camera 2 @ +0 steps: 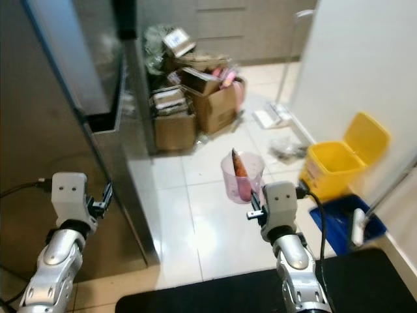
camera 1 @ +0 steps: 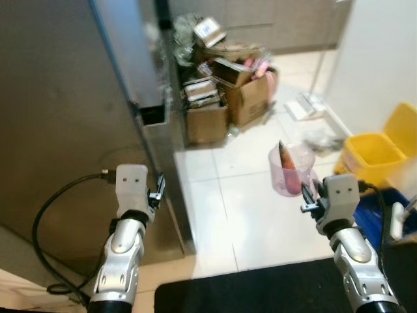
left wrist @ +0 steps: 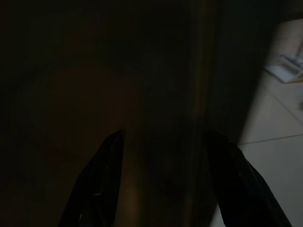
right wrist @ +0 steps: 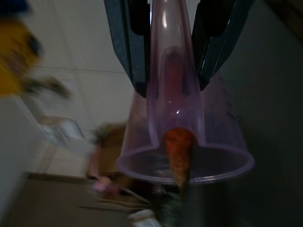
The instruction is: Restocking fridge
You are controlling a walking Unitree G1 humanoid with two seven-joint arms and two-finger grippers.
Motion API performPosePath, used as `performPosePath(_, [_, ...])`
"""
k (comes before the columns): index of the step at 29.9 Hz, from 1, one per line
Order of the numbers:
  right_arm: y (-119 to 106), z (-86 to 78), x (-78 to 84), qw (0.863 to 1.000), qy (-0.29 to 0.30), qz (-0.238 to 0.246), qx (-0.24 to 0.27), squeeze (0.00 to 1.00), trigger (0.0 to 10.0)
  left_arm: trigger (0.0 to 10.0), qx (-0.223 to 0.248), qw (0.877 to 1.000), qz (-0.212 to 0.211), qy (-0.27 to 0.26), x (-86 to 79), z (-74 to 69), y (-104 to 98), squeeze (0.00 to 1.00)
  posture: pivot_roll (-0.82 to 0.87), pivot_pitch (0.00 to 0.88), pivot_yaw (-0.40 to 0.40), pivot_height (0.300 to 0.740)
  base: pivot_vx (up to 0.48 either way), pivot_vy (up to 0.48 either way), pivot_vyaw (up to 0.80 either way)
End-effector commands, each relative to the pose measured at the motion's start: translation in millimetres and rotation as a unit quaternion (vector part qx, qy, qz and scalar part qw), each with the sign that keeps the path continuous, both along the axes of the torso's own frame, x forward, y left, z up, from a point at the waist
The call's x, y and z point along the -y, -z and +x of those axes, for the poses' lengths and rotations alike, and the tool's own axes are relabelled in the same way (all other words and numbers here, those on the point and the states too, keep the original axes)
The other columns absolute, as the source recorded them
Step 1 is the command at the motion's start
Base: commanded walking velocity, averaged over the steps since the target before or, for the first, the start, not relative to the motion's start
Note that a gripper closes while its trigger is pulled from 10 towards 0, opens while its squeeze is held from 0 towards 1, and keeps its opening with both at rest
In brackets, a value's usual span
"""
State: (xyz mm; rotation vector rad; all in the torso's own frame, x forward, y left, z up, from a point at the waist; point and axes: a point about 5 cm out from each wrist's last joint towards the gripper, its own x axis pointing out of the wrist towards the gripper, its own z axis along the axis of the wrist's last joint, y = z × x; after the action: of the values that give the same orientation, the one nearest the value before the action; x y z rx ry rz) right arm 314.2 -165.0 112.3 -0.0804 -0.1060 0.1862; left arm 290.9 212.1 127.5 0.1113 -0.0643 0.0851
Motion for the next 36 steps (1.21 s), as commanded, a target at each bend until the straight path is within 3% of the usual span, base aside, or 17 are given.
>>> performPosePath(1, [-1, -1.3, 11.7, 1.000, 0.017, -0.004, 0.005, 0.00, 10.0, 10.0, 0.004, 1.000, 0.001, 0.006, 2.5, -1.3, -3, 0.00, -0.06, 0.128, 0.005, 0.740, 0.000, 0.000, 0.00])
performPosePath(7, [-3, -0.2, 13.3, 1.000, 0.018, -0.005, 0.008, 0.00, 10.0, 10.0, 0.009, 1.000, 0.009, -0.009, -5.8, -8.1, -4, 0.00, -0.06, 0.130, 0.007, 0.740, 0.000, 0.000, 0.00])
performPosePath(10, [2, -3.4, 14.5, 1.000, 0.017, -0.009, 0.005, 0.00, 10.0, 10.0, -0.003, 0.999, 0.026, -0.020, -16.2, -27.9, 2, 0.00, -0.06, 0.133, 0.012, 0.740, 0.000, 0.000, 0.00])
performPosePath(18, [21, -13.1, 18.2, 0.999, 0.024, -0.028, -0.017, 0.00, 10.0, 10.0, -0.025, 0.999, 0.026, 0.000, -12.2, -44.8, 8, 0.00, -0.05, 0.135, 0.011, 0.740, 0.000, 0.000, 0.00])
performPosePath(23, [22, -11.3, 25.0, 0.998, 0.041, -0.032, -0.019, 0.00, 10.0, 10.0, -0.040, 0.998, 0.029, 0.028, 1.5, -47.1, 14, 0.00, -0.05, 0.130, 0.013, 0.740, 0.000, 0.000, 0.00])
performPosePath(25, [19, -8.5, 27.2, 0.998, 0.047, -0.029, -0.015, 0.00, 10.0, 10.0, -0.048, 0.997, 0.036, 0.054, 14.4, -46.9, 15, 0.00, -0.05, 0.129, 0.014, 0.740, 0.000, 0.000, 0.00])
performPosePath(28, [17, -6.3, 25.9, 0.998, 0.047, -0.028, -0.011, 0.00, 10.0, 10.0, -0.035, 0.994, 0.056, 0.087, 31.9, -47.8, 12, 0.00, -0.06, 0.124, 0.016, 0.740, 0.000, 0.000, 0.00])
performPosePath(31, [16, -5.7, 25.1, 0.999, 0.046, -0.028, -0.009, 0.00, 10.0, 10.0, -0.028, 0.992, 0.069, 0.099, 37.9, -48.6, 11, 0.00, -0.06, 0.123, 0.016, 0.740, 0.000, 0.000, 0.00])
performPosePath(32, [16, -5.0, 24.3, 0.999, 0.045, -0.027, -0.008, 0.00, 10.0, 6.3, -0.025, 0.992, 0.053, 0.109, 46.3, -50.4, 9, 0.00, -0.06, 0.121, 0.017, 0.740, 0.000, 0.000, 0.00])
performPosePath(34, [15, -4.6, 23.8, 0.999, 0.045, -0.027, -0.007, 0.00, 10.0, 6.7, -0.023, 0.993, 0.044, 0.110, 50.7, -51.3, 8, 0.00, -0.06, 0.118, 0.020, 0.740, 0.000, 0.000, 0.00])
performPosePath(35, [16, -4.2, 23.7, 0.999, 0.046, -0.027, -0.007, 0.00, 10.0, 10.0, -0.021, 0.994, 0.029, 0.106, 53.3, -50.8, 6, 0.00, -0.06, 0.116, 0.020, 0.740, 0.000, 0.000, 0.00])
performPosePath(36, [16, -4.2, 23.7, 0.999, 0.046, -0.027, -0.007, 0.00, 10.0, 10.0, -0.021, 0.994, 0.029, 0.106, 53.3, -50.8, 6, 0.00, -0.06, 0.116, 0.020, 0.740, 0.000, 0.000, 0.00])
